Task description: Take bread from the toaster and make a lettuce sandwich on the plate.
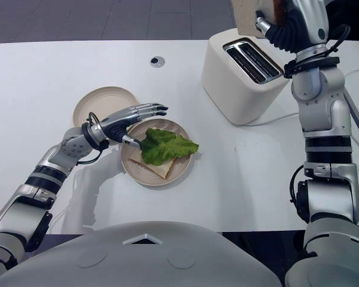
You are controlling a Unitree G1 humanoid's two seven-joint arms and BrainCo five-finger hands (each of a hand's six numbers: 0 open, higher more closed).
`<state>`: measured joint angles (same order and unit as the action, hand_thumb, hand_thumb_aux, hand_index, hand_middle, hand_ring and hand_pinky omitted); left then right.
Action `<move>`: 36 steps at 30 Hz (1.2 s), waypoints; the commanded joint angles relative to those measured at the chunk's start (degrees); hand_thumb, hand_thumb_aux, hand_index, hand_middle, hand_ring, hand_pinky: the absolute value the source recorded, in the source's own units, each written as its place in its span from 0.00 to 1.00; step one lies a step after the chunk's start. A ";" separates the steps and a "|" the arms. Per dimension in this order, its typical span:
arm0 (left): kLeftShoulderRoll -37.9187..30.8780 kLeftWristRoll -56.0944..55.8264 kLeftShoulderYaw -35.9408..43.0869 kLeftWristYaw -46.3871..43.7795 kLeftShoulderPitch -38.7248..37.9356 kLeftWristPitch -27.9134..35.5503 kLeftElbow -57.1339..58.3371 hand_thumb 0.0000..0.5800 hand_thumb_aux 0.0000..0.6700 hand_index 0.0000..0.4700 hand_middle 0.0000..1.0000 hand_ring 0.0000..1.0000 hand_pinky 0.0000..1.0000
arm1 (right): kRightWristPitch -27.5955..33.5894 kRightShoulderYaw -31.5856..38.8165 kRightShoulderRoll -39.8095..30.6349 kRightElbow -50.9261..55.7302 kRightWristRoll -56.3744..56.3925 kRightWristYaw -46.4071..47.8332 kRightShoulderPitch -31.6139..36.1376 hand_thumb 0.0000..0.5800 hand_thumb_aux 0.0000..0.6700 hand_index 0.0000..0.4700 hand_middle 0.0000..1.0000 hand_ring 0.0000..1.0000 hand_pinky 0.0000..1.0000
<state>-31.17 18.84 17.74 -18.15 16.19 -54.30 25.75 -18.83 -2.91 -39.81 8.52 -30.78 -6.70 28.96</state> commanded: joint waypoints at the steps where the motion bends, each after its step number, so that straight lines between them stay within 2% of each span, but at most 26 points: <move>1: -0.79 -9.07 -1.06 -2.38 -0.40 -3.06 -3.47 0.00 0.00 0.00 0.00 0.00 0.00 | -3.83 0.37 1.13 -6.35 17.49 12.25 -2.46 1.00 1.00 1.00 1.00 1.00 1.00; 4: -1.28 -16.49 -5.39 -1.68 0.50 -4.49 -2.78 0.00 0.00 0.00 0.00 0.00 0.00 | -0.55 3.56 0.34 -10.03 31.77 27.42 -6.22 1.00 1.00 1.00 1.00 1.00 1.00; 7: -0.88 -18.99 -12.02 1.51 3.50 -3.16 1.43 0.00 0.00 0.00 0.00 0.00 0.00 | 3.31 7.54 -0.25 -11.89 40.10 40.03 -9.74 1.00 1.00 1.00 1.00 1.00 1.00; 10: -0.26 -21.50 -18.62 5.44 5.78 -1.44 2.15 0.00 0.00 0.00 0.00 0.00 0.00 | 6.74 12.00 1.28 -11.76 42.59 47.83 -11.84 1.00 1.00 1.00 1.00 1.00 1.00; 14: 1.48 -31.39 -22.94 4.58 6.35 -0.06 -2.21 0.00 0.00 0.00 0.00 0.00 0.00 | 10.04 18.39 5.35 -8.47 41.75 54.05 -12.92 1.00 1.00 1.00 1.00 1.00 1.00; 18: 2.38 -35.38 -18.33 -2.86 2.98 -1.50 -8.53 0.00 0.00 0.00 0.00 0.00 0.00 | 12.60 23.48 11.13 -1.43 37.26 55.05 -10.19 1.00 1.00 1.00 1.00 1.00 1.00; 24: -0.32 -37.61 -5.85 -19.19 -5.43 -1.46 -17.22 0.00 0.00 0.00 0.00 0.00 0.00 | 14.96 28.35 16.21 2.33 29.99 54.02 -8.30 1.00 1.00 1.00 1.00 1.00 1.00; 29: -2.63 -30.23 2.50 -29.61 -9.23 -2.12 -13.14 0.00 0.00 0.00 0.00 0.00 0.00 | 14.20 30.31 16.44 2.87 24.04 52.82 -8.46 1.00 1.00 1.00 1.00 1.00 1.00; 36: -3.26 -22.12 7.03 -34.27 -9.49 -1.95 -5.81 0.00 0.00 0.00 0.00 0.00 0.00 | 11.40 32.31 15.04 2.45 16.33 51.90 -6.81 1.00 1.00 1.00 1.00 1.00 1.00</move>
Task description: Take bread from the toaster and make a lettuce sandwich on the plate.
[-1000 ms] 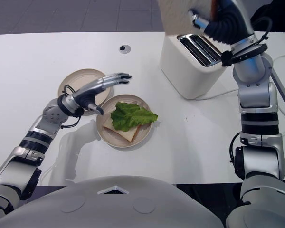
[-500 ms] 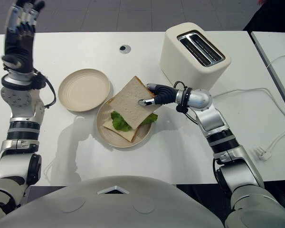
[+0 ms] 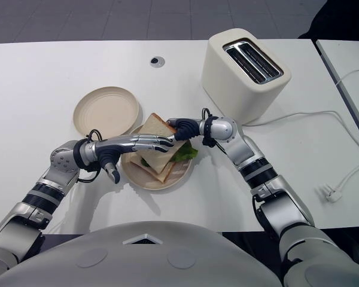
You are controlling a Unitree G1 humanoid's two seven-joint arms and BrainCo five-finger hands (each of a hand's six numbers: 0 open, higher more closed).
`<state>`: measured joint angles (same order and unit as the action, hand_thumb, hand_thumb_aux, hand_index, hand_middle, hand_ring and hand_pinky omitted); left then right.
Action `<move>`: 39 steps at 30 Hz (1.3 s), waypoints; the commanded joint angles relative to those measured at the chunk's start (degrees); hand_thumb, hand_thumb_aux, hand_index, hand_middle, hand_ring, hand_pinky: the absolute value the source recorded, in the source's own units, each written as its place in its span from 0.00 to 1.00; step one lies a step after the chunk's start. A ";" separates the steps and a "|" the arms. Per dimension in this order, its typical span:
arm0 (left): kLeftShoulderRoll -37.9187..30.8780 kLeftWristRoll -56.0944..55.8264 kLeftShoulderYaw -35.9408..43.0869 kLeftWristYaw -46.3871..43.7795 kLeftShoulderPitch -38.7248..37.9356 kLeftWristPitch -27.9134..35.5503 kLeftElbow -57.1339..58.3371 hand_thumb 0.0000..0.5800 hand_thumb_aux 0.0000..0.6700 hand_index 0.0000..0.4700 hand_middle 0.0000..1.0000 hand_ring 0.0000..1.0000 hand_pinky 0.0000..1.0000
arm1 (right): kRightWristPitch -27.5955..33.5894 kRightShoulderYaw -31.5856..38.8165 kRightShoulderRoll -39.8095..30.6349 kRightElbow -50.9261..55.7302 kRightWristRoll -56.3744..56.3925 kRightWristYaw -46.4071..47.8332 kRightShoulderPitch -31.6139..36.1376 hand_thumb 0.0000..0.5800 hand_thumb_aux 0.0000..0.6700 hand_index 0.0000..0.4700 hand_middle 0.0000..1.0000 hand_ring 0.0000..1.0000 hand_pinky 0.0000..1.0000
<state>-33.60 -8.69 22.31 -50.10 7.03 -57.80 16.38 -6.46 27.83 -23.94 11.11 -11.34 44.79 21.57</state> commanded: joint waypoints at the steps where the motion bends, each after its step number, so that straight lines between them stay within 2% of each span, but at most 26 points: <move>1: -0.33 7.24 2.81 -2.12 0.11 1.76 5.41 0.00 0.00 0.00 0.00 0.00 0.00 | -1.25 1.80 -0.95 -0.27 -3.70 0.34 0.71 1.00 1.00 1.00 1.00 1.00 1.00; 3: 0.81 10.44 3.66 -1.53 1.01 1.98 8.49 0.00 0.00 0.00 0.00 0.00 0.00 | -1.73 2.04 -1.13 -0.40 -5.01 -0.15 0.89 1.00 1.00 1.00 1.00 1.00 1.00; 4: 1.33 11.90 4.23 -1.17 1.38 1.97 9.74 0.00 0.00 0.00 0.00 0.00 0.00 | -2.10 2.04 -1.19 -0.44 -5.81 -0.69 0.94 0.99 0.88 0.88 1.00 1.00 1.00; 5: 1.69 12.88 4.81 -0.98 1.57 1.84 10.57 0.00 0.00 0.00 0.00 0.00 0.00 | -2.46 1.98 -1.22 -0.49 -6.55 -1.21 0.99 0.90 0.68 0.68 1.00 1.00 1.00; 6: 1.92 13.45 5.33 -0.88 1.64 1.63 11.09 0.00 0.00 0.00 0.00 0.00 0.00 | -2.78 1.94 -1.27 -0.54 -7.33 -1.78 1.08 0.50 0.29 0.29 1.00 1.00 1.00; 7: 2.06 13.91 5.90 -0.85 1.53 1.50 11.22 0.00 0.00 0.00 0.00 0.00 0.00 | -3.21 1.91 -1.38 -0.57 -8.28 -2.53 1.24 0.08 0.04 0.04 1.00 1.00 1.00; 8: 2.22 14.21 6.52 -0.95 1.44 1.37 11.37 0.00 0.00 0.00 0.00 0.00 0.00 | -3.72 1.71 -1.31 -0.56 -8.92 -3.32 1.47 0.00 0.00 0.00 1.00 1.00 1.00; 9: 2.44 14.87 7.02 -0.76 1.47 1.38 11.70 0.00 0.00 0.00 0.00 0.00 0.00 | -4.07 1.39 -1.21 -0.93 -9.22 -3.99 1.55 0.00 0.00 0.00 1.00 1.00 1.00; 10: 2.59 15.34 7.44 -0.59 1.67 1.35 12.16 0.00 0.00 0.00 0.00 0.00 0.00 | -4.32 0.77 -0.86 -1.48 -9.30 -5.03 1.62 0.00 0.00 0.00 0.91 0.91 0.91; 11: 2.70 15.65 7.76 -0.38 1.89 1.36 12.49 0.00 0.00 0.00 0.00 0.00 0.00 | -4.19 -0.08 -0.37 -1.99 -9.22 -6.15 1.80 0.00 0.00 0.00 0.60 0.60 0.60; 12: 2.80 15.83 7.89 -0.06 2.09 1.38 12.66 0.00 0.00 0.00 0.00 0.00 0.00 | -4.21 -1.18 0.46 -2.18 -9.06 -7.97 2.32 0.00 0.00 0.00 0.00 0.00 0.00; 16: 2.78 16.26 8.23 0.96 2.70 1.28 13.26 0.00 0.00 0.00 0.00 0.00 0.00 | -3.59 -8.19 5.59 -3.11 -7.34 -18.62 5.42 0.00 0.00 0.00 0.00 0.00 0.00; 20: 4.01 18.83 7.15 4.78 4.68 1.74 14.77 0.00 0.00 0.00 0.00 0.00 0.00 | -6.19 -14.90 6.34 -2.77 -10.00 -31.38 8.16 0.00 0.00 0.00 0.00 0.00 0.00; 22: 5.78 22.16 4.68 10.88 7.24 2.08 16.24 0.00 0.00 0.00 0.00 0.00 0.00 | -7.35 -16.30 6.00 -4.01 -7.79 -31.14 7.61 0.00 0.00 0.00 0.00 0.00 0.00; 24: 8.11 23.95 0.99 17.90 10.22 1.48 17.20 0.00 0.00 0.00 0.00 0.00 0.00 | -8.86 -16.67 4.96 -6.16 -2.29 -26.28 5.53 0.00 0.00 0.00 0.00 0.00 0.00; 25: 9.04 22.40 -0.37 19.44 11.06 0.60 16.81 0.00 0.00 0.00 0.00 0.00 0.00 | -9.34 -16.56 3.99 -7.05 0.03 -23.44 4.39 0.20 0.11 0.11 0.18 0.18 0.18; 26: 9.33 17.46 -0.49 18.82 10.95 -1.11 14.62 0.79 0.54 0.54 0.05 0.05 0.05 | -9.84 -16.47 2.44 -7.64 2.35 -19.98 3.12 0.99 0.91 0.91 0.80 0.80 0.80; 27: 8.72 11.49 0.34 17.23 10.22 -2.49 11.20 1.00 1.00 1.00 0.27 0.27 0.27 | -9.87 -16.36 0.75 -8.22 5.18 -15.92 1.86 1.00 1.00 1.00 1.00 1.00 1.00; 28: 7.65 5.62 1.26 15.35 9.42 -3.23 7.95 1.00 1.00 1.00 0.69 0.69 0.69 | -9.35 -16.35 -0.89 -9.49 9.41 -11.03 0.41 1.00 1.00 1.00 1.00 1.00 1.00; 29: 6.06 -0.20 2.34 12.97 8.44 -3.20 4.61 1.00 1.00 1.00 1.00 1.00 1.00 | -7.80 -16.13 -3.03 -12.00 15.32 -4.67 -1.76 1.00 1.00 1.00 1.00 1.00 1.00; 32: -0.41 -18.17 4.76 2.14 4.13 0.91 -5.85 1.00 1.00 1.00 1.00 1.00 1.00 | -7.13 -16.52 -11.22 -16.73 28.78 13.29 -8.80 1.00 1.00 1.00 1.00 1.00 1.00; 34: -5.12 -23.71 5.24 -4.86 1.01 3.22 -9.74 1.00 1.00 1.00 1.00 1.00 1.00 | -10.13 -15.30 -16.80 -16.23 30.83 23.43 -13.11 1.00 1.00 1.00 1.00 1.00 1.00; 36: -8.32 -20.14 6.12 -10.12 -1.55 4.63 -7.94 1.00 1.00 1.00 1.00 1.00 1.00 | -13.47 -12.64 -20.29 -14.14 27.89 29.59 -15.74 1.00 1.00 1.00 1.00 1.00 1.00; 39: -7.64 -6.66 8.72 -13.41 -2.28 5.38 1.11 1.00 1.00 1.00 1.00 1.00 1.00 | -16.60 -6.95 -21.04 -8.05 18.64 32.54 -15.24 1.00 1.00 1.00 1.00 1.00 1.00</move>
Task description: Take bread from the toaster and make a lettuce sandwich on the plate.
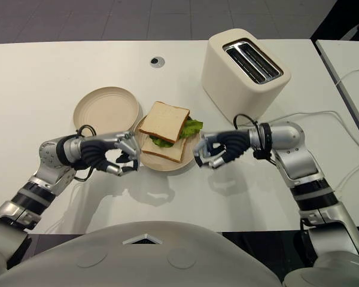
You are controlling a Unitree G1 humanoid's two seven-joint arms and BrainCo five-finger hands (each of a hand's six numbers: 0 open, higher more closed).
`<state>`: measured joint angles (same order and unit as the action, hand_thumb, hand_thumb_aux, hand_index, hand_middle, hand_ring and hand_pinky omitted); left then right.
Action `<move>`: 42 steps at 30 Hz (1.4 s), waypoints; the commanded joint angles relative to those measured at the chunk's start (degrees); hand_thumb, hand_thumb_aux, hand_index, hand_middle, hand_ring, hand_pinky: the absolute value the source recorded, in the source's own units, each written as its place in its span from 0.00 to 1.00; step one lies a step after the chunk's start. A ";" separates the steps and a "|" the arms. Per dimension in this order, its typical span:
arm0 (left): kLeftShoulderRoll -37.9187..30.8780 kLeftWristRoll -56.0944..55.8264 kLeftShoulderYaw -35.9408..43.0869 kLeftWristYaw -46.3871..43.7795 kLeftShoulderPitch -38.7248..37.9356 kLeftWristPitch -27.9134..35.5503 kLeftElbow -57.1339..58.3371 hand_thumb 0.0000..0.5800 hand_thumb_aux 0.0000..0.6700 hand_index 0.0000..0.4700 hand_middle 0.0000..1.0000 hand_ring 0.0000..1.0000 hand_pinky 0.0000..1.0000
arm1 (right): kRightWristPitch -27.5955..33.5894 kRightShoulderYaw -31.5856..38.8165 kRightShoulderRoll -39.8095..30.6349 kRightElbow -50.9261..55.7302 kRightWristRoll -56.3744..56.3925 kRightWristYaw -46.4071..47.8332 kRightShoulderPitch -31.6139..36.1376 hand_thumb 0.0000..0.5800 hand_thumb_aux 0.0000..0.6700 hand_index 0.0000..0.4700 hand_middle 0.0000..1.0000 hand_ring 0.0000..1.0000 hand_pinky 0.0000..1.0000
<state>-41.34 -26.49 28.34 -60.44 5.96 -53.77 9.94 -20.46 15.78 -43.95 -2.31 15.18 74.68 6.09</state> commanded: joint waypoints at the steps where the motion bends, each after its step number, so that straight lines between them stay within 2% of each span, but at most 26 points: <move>1: 1.06 14.36 3.64 -3.73 -0.79 2.01 10.09 1.00 1.00 1.00 1.00 1.00 1.00 | -2.80 6.85 -0.44 7.73 -10.00 3.51 1.22 1.00 1.00 1.00 1.00 1.00 1.00; 3: 3.16 19.52 4.48 -3.75 0.92 3.18 14.57 1.00 1.00 1.00 1.00 1.00 1.00 | -3.84 9.24 0.79 12.33 -13.01 4.51 3.28 1.00 1.00 1.00 1.00 1.00 1.00; 5: 6.52 24.97 4.02 -0.55 3.65 4.24 20.97 1.00 1.00 1.00 1.00 1.00 1.00 | -5.28 10.38 4.07 17.82 -17.13 1.14 6.83 1.00 1.00 1.00 1.00 1.00 1.00; 8: 10.64 33.73 3.41 8.34 8.28 4.13 31.15 1.00 1.00 1.00 1.00 1.00 1.00 | -8.41 9.92 11.20 28.97 -28.27 -16.19 14.89 1.00 1.00 1.00 1.00 1.00 1.00; 11: 15.08 40.12 -0.47 25.55 14.65 2.15 38.93 1.00 1.00 1.00 1.00 1.00 1.00 | -8.84 6.97 17.49 35.43 -32.89 -33.13 20.99 1.00 1.00 1.00 1.00 1.00 1.00; 13: 15.67 46.27 -3.19 40.45 18.87 1.94 41.95 1.00 1.00 1.00 1.00 1.00 1.00 | -9.78 4.17 21.67 40.35 -35.20 -46.83 25.31 1.00 1.00 1.00 1.00 1.00 1.00; 15: 15.53 49.35 -6.92 51.50 21.72 1.03 41.88 1.00 1.00 1.00 1.00 1.00 1.00 | -11.82 1.32 25.17 43.67 -35.13 -56.98 28.13 1.00 1.00 1.00 1.00 1.00 1.00; 16: 15.55 50.75 -8.65 56.52 22.93 1.26 41.12 0.78 0.53 0.53 1.00 1.00 1.00 | -12.84 0.18 26.20 44.30 -34.71 -60.11 28.64 1.00 1.00 1.00 1.00 1.00 1.00; 17: 15.85 51.37 -10.14 60.11 23.99 1.06 40.47 0.00 0.00 0.00 0.65 0.65 0.65 | -13.36 -1.08 26.80 44.41 -34.38 -63.13 28.78 1.00 1.00 1.00 1.00 1.00 1.00; 18: 16.36 51.16 -11.46 62.38 24.51 0.19 39.56 0.00 0.00 0.00 0.30 0.30 0.30 | -13.29 -2.30 27.09 44.01 -33.96 -65.27 28.75 0.89 0.67 0.67 0.65 0.65 0.65; 19: 17.25 49.15 -12.98 63.12 24.53 -1.19 38.32 0.00 0.00 0.00 0.00 0.00 0.00 | -13.67 -3.87 27.35 43.04 -33.51 -67.93 28.57 0.22 0.12 0.12 0.00 0.00 0.00; 20: 18.16 46.67 -14.10 63.02 24.33 -2.45 36.89 0.00 0.00 0.00 0.00 0.00 0.00 | -13.95 -5.37 27.59 41.89 -32.67 -69.69 28.37 0.00 0.00 0.00 0.00 0.00 0.00; 22: 20.40 38.96 -16.21 61.82 22.84 -4.56 30.86 0.00 0.00 0.00 0.00 0.00 0.00 | -16.03 -9.02 28.24 36.17 -28.52 -71.65 26.91 0.00 0.00 0.00 0.00 0.00 0.00; 24: 23.09 27.36 -17.36 59.56 20.45 -4.09 21.88 0.00 0.00 0.00 0.00 0.00 0.00 | -18.00 -12.11 28.67 28.17 -23.30 -72.07 24.34 0.00 0.00 0.00 0.00 0.00 0.00; 26: 25.40 18.45 -17.67 57.71 17.92 -3.05 14.33 0.00 0.00 0.00 0.00 0.00 0.00 | -18.61 -12.89 29.09 21.83 -19.43 -70.54 21.73 0.00 0.00 0.00 0.00 0.00 0.00; 28: 26.98 14.32 -17.90 55.32 16.82 -1.37 11.52 0.00 0.00 0.00 0.00 0.00 0.00 | -19.41 -12.55 29.41 19.82 -18.28 -69.26 20.04 0.00 0.00 0.00 0.00 0.00 0.00; 32: 30.59 8.89 -17.85 49.53 16.22 1.54 10.85 0.00 0.00 0.00 0.00 0.00 0.00 | -19.36 -12.36 30.09 20.07 -15.23 -66.09 18.33 0.00 0.00 0.00 0.00 0.00 0.00; 36: 33.47 4.00 -20.38 42.31 17.11 2.17 17.53 0.00 0.00 0.00 0.00 0.00 0.00 | -19.95 -12.09 30.43 21.08 -13.98 -63.43 17.74 0.00 0.00 0.00 0.00 0.00 0.00; 42: 36.75 3.05 -23.86 35.51 18.67 1.82 23.60 0.00 0.00 0.00 0.00 0.00 0.00 | -20.29 -12.25 30.72 22.99 -14.11 -61.01 18.38 0.00 0.00 0.00 0.00 0.00 0.00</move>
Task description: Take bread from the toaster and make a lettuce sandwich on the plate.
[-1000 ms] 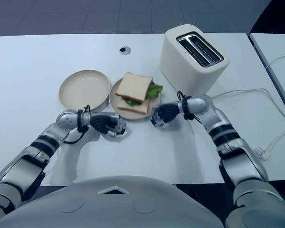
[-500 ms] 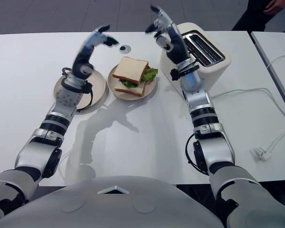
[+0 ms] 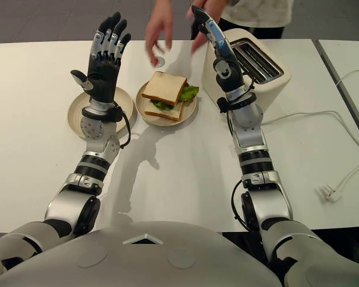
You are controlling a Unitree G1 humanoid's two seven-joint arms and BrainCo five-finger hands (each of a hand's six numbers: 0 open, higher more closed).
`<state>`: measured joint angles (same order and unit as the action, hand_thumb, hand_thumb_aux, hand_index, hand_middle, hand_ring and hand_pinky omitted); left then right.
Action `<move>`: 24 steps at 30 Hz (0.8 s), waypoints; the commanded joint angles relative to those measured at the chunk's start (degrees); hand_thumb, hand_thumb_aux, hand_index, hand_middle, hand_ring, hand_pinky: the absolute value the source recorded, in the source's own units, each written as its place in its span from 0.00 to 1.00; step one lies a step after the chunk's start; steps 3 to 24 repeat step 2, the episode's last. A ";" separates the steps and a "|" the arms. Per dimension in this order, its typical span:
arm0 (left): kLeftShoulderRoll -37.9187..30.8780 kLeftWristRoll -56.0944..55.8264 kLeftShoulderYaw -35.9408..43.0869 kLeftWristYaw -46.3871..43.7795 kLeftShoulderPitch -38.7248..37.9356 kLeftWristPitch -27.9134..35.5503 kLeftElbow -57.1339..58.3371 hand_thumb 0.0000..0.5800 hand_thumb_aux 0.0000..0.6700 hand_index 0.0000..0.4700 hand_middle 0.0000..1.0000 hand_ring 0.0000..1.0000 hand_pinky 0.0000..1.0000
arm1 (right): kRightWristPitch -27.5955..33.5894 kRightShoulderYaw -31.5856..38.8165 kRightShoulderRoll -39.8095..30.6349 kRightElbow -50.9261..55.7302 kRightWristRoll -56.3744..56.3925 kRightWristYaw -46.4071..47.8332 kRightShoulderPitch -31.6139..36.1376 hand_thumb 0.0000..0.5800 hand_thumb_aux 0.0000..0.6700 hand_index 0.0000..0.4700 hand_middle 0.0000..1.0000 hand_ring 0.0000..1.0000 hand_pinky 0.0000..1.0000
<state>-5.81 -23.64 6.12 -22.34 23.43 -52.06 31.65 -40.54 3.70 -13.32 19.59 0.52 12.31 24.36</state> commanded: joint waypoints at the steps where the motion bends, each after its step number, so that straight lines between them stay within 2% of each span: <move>1: 1.48 0.17 -2.21 -3.28 1.28 0.03 2.08 0.00 0.00 0.00 0.00 0.00 0.00 | -0.31 -0.05 0.13 1.40 0.49 1.80 0.21 0.00 0.00 0.00 0.00 0.00 0.00; 24: 1.73 0.13 -2.82 -4.00 1.52 -0.02 2.58 0.00 0.00 0.00 0.00 0.00 0.00 | -0.42 0.02 0.10 1.75 0.39 2.22 0.33 0.00 0.00 0.00 0.00 0.00 0.00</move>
